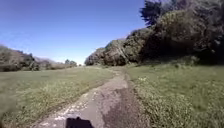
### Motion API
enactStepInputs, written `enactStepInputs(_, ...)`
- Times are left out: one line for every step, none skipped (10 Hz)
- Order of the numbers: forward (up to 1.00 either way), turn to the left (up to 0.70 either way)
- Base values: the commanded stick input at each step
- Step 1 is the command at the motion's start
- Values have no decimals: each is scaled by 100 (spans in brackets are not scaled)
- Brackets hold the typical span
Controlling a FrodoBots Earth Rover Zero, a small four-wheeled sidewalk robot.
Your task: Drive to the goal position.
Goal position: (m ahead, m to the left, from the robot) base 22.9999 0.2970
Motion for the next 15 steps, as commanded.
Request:
enactStepInputs(50,0)
enactStepInputs(50,0)
enactStepInputs(50,0)
enactStepInputs(50,0)
enactStepInputs(50,0)
enactStepInputs(50,0)
enactStepInputs(50,0)
enactStepInputs(50,0)
enactStepInputs(50,0)
enactStepInputs(50,0)
enactStepInputs(50,0)
enactStepInputs(50,0)
enactStepInputs(50,0)
enactStepInputs(50,0)
enactStepInputs(50,0)
